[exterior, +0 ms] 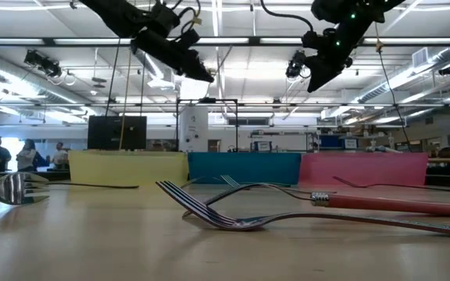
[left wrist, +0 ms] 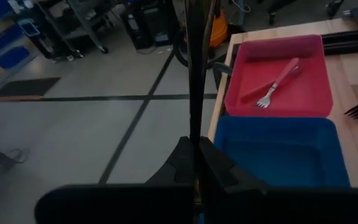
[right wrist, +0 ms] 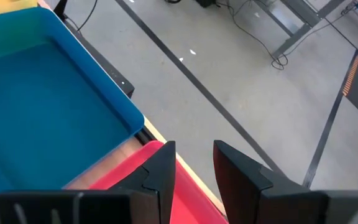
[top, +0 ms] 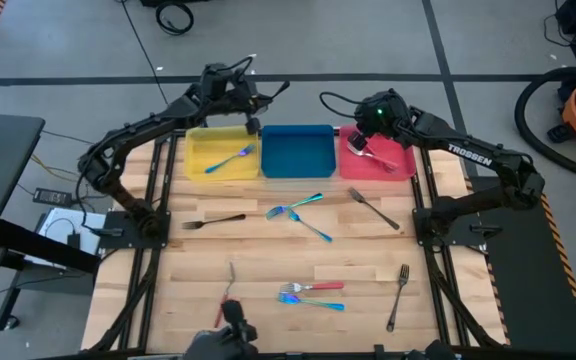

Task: Sort silverware by color (type)
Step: Put the black fork into the blue bin, then put the iridescent fork into the yellow bin

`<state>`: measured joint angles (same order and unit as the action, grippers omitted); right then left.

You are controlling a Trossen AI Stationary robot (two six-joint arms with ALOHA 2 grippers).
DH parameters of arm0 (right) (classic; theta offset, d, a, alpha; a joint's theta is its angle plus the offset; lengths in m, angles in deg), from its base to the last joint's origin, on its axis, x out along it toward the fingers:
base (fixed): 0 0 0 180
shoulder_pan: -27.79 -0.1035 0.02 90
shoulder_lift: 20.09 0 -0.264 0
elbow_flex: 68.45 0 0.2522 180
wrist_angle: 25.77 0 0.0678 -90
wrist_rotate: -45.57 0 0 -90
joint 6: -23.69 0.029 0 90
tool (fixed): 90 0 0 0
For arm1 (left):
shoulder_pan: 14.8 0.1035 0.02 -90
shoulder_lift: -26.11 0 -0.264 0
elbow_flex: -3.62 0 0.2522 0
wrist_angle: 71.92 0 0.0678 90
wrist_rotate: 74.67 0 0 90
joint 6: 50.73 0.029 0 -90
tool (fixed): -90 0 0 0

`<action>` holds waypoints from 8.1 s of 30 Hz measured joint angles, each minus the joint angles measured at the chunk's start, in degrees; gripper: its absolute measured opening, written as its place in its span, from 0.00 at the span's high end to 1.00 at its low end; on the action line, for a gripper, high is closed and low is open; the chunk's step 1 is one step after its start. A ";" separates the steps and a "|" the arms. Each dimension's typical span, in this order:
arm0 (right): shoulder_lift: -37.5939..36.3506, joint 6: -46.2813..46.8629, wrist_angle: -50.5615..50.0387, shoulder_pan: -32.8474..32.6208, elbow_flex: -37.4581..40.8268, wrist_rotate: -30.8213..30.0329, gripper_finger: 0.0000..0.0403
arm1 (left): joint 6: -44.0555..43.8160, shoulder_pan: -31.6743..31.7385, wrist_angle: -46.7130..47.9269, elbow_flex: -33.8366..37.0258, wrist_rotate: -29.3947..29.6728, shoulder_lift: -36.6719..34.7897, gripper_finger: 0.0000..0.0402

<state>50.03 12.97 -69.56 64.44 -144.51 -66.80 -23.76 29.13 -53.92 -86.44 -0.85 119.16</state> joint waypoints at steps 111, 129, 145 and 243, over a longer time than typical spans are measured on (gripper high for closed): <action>0.01 7.56 -2.41 -16.62 7.89 26.51 0.71 | -38.31 -34.80 26.42 5.56 13.17 13.23 0.81; 0.01 6.37 -1.78 -16.62 7.89 26.51 0.71 | -38.36 -37.23 21.84 5.55 17.98 16.72 0.81; 0.01 6.03 -1.77 -16.62 7.89 26.51 0.71 | -41.31 -39.39 20.73 5.47 21.27 17.54 0.81; 0.01 4.55 -3.40 -16.64 7.89 26.56 0.71 | -40.69 -39.50 44.12 -6.15 35.96 22.53 0.62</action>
<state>50.04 17.52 -72.96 47.80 -136.62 -40.24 -64.46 -10.37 -9.80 -92.58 35.11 141.69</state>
